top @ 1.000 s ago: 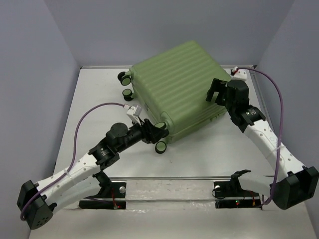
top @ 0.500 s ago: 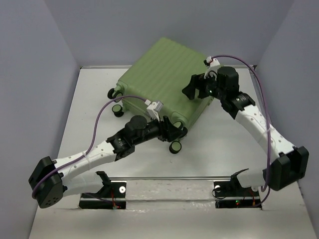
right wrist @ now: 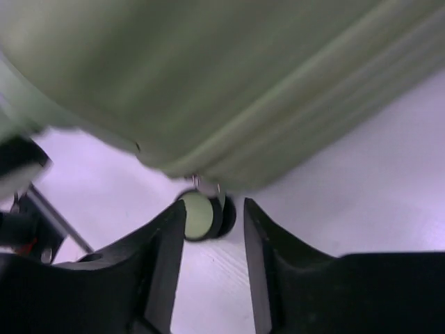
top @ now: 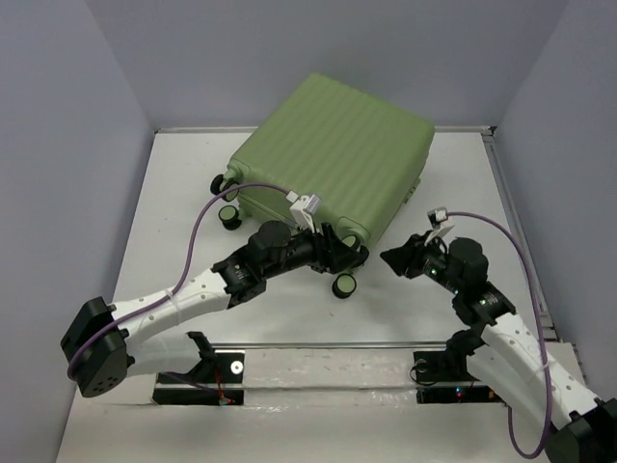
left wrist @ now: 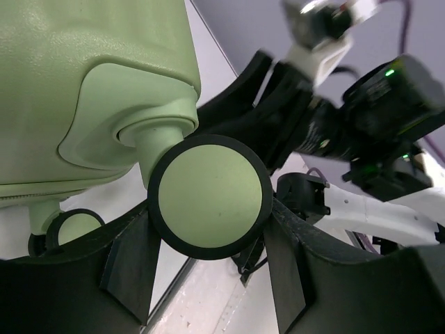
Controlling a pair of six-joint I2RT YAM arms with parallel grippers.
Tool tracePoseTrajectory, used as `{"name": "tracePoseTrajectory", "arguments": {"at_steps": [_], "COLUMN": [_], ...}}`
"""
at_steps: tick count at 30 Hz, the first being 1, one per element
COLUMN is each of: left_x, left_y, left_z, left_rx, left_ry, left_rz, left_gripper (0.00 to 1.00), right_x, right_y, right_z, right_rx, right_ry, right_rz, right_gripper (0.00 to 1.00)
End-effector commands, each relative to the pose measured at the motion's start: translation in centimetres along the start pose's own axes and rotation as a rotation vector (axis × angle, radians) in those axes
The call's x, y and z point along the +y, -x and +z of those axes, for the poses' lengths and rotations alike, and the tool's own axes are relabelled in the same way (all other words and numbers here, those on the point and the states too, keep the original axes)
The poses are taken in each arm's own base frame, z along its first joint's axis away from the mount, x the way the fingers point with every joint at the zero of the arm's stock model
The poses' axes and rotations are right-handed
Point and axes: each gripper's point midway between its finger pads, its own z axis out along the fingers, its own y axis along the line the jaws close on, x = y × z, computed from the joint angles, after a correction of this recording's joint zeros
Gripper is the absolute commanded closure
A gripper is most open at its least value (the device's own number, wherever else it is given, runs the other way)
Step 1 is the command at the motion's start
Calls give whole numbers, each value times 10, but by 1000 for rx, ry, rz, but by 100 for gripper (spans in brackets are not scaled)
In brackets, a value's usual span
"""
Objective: Pack the luggage
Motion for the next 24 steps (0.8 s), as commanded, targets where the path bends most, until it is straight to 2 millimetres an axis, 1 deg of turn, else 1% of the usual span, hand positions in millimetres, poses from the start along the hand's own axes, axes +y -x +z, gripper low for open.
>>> {"name": "tracePoseTrajectory", "arguments": {"at_steps": [1,2,3,4,5,7,8,9,10,11,14,16,18,19,21,24], "left_x": [-64,-64,-64,-64,-64,-63,-62,-62,-62,-61,-61,-62,-64,-64,-64,-64], "left_y": [49,49,49,49,48,47,45,44,43,43,42,43,44,44,44,42], "left_z": [0,1,1,2,2,3,4,5,5,5,4,3,1,0,0,1], "left_rx": [-137,-137,-139,-138,-137,-132,-125,-124,-120,-118,-117,-118,-121,-121,-122,-112], "left_ry": [-198,-201,-203,-205,-206,-209,-209,-210,-211,-211,-212,-215,-222,-222,-222,-222], "left_rz": [17,17,16,12,11,8,4,3,2,2,2,3,6,7,11,6], "left_gripper": [94,94,94,94,94,94,94,94,94,94,94,94,94,94,94,94], "right_x": [26,25,29,26,30,27,25,25,19,16,2,-2,-3,-4,-9,-9], "right_y": [-11,-16,-24,-31,-39,-42,-50,-46,-50,-49,-38,-35,-35,-36,-33,-32], "right_z": [4,6,9,14,17,24,30,33,37,39,48,50,50,48,43,43], "right_rx": [-50,-44,-26,-13,3,0,31,9,12,3,-54,-64,-65,-69,-107,-115], "right_ry": [149,151,168,160,173,164,158,159,135,124,44,23,16,15,-8,-5], "right_rz": [-40,-44,-54,-68,-78,-99,-99,-103,-104,-105,-123,-127,-126,-119,-110,-116], "right_gripper": [48,45,44,44,44,44,44,44,44,44,45,47,52,52,52,50]}}
